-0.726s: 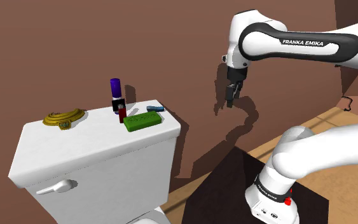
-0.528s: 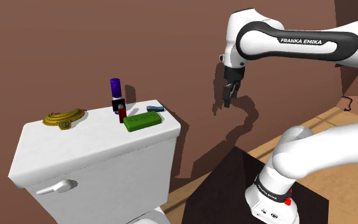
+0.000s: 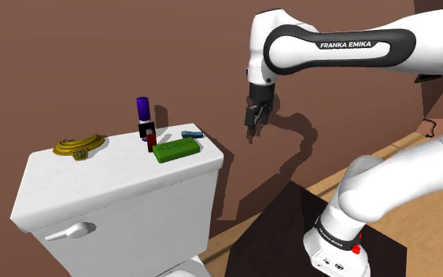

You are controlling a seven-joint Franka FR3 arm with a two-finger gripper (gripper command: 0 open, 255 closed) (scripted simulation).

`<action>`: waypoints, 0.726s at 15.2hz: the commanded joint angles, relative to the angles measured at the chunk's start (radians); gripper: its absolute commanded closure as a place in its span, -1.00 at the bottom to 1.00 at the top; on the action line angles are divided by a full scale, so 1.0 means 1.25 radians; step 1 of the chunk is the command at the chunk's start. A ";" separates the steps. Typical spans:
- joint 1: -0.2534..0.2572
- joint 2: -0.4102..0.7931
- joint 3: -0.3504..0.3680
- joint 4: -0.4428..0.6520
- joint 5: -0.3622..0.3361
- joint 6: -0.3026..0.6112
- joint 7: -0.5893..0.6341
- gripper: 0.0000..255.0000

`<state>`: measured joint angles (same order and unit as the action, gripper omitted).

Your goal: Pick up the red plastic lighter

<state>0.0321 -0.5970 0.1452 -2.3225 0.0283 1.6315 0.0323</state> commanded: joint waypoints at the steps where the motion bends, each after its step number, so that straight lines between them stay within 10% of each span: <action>1: 0.007 0.043 0.025 0.033 0.016 0.016 0.035 -1.00; 11: 0.030 0.279 0.139 0.247 0.035 0.072 0.203 -1.00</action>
<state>0.0665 -0.2894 0.3012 -2.0523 0.0743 1.7143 0.2578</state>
